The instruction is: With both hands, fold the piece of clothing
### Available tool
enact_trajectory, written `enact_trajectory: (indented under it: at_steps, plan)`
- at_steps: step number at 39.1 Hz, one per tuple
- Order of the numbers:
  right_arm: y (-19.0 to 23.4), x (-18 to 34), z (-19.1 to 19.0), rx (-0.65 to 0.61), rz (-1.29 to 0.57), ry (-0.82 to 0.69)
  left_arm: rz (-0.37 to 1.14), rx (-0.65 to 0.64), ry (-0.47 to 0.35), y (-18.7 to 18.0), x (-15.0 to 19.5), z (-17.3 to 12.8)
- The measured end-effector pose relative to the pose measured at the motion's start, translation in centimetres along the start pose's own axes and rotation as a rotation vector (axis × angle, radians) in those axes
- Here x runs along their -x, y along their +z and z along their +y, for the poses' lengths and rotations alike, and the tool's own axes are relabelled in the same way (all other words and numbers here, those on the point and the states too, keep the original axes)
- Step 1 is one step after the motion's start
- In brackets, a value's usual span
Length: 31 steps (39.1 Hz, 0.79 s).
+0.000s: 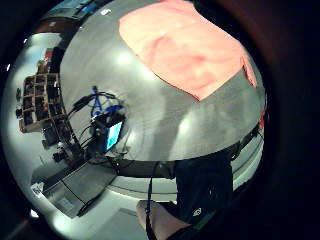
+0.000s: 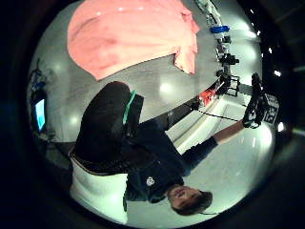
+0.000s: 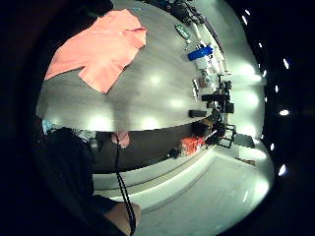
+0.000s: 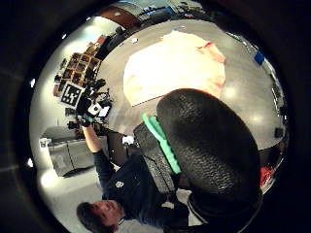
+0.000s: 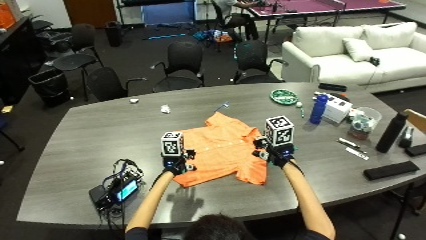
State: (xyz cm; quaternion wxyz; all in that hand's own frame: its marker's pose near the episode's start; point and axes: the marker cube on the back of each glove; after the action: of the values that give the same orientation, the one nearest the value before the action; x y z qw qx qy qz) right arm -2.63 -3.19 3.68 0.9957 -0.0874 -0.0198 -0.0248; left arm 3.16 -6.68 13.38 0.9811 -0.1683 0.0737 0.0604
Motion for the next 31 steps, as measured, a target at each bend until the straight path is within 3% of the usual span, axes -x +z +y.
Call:
enact_trajectory:
  at_steps: [4,9,18,23,31]
  plan:
    - [1.1,0.1,-0.9,0.029,0.008,-0.002,0.01,0.092,-0.065,1.6,-0.6,1.1]
    - [2.3,0.2,-2.0,0.045,0.01,-0.006,0.007,0.164,-0.123,4.9,-0.5,-0.4]
    - [4.3,-0.6,-3.3,0.088,0.002,0.013,-0.034,0.277,-0.127,8.7,-0.2,-2.3]
    - [5.2,-1.2,-4.1,0.094,-0.005,0.033,-0.112,0.242,-0.163,9.6,0.1,-3.1]
    - [6.8,-2.0,-5.6,0.151,-0.027,0.063,-0.176,0.056,-0.198,9.2,0.4,-4.3]
